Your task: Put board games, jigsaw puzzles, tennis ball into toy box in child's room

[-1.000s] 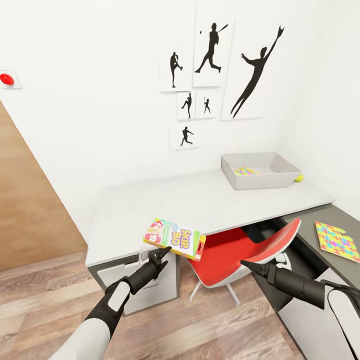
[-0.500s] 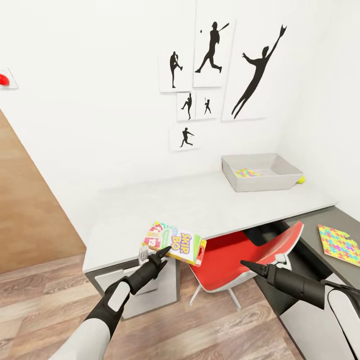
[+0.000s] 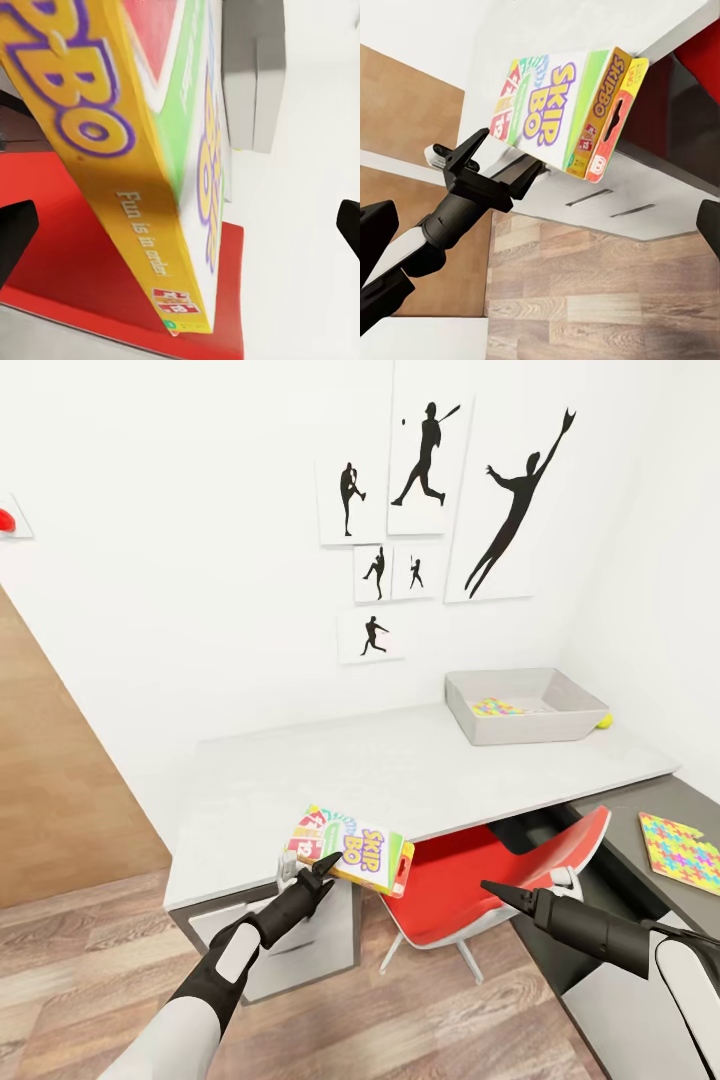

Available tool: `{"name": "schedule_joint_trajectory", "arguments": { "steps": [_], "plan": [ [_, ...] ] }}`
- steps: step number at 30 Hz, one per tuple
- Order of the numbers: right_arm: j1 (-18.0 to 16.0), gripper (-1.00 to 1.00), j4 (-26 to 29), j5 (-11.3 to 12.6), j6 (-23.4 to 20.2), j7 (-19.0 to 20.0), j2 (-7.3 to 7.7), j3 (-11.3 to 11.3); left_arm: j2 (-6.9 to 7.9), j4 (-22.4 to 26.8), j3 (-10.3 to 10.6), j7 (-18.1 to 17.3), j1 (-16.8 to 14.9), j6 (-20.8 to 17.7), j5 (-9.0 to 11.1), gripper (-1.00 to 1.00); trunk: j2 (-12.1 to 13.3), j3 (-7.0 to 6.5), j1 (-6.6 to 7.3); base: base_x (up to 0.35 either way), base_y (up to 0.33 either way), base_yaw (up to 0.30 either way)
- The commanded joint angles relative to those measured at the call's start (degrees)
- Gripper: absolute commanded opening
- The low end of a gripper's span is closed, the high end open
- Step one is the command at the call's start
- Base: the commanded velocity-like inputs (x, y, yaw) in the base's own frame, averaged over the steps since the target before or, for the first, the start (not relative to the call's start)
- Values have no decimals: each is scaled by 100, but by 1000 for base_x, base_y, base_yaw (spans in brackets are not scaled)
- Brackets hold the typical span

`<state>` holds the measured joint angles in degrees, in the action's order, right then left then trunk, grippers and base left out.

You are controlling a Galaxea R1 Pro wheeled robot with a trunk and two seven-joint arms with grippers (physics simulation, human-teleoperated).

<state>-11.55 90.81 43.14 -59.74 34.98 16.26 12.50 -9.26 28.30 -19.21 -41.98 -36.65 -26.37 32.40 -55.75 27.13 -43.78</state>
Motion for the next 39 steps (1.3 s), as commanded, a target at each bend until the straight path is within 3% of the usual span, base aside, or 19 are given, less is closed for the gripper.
{"name": "schedule_joint_trajectory", "arguments": {
  "steps": [1,32,39],
  "plan": [
    [-5,100,0,-33,-26,43,0,7,-5,0,-30,-12,-6,-45,12,100,-4,6,0,4,1,0],
    [-5,100,-2,-33,-26,43,0,7,-23,0,-27,-12,-8,-67,21,100,-4,6,0,-48,0,0],
    [-5,100,-2,-33,-26,43,0,7,-23,0,-22,-12,-8,-70,21,100,-285,132,-154,0,0,0]
  ]
}}
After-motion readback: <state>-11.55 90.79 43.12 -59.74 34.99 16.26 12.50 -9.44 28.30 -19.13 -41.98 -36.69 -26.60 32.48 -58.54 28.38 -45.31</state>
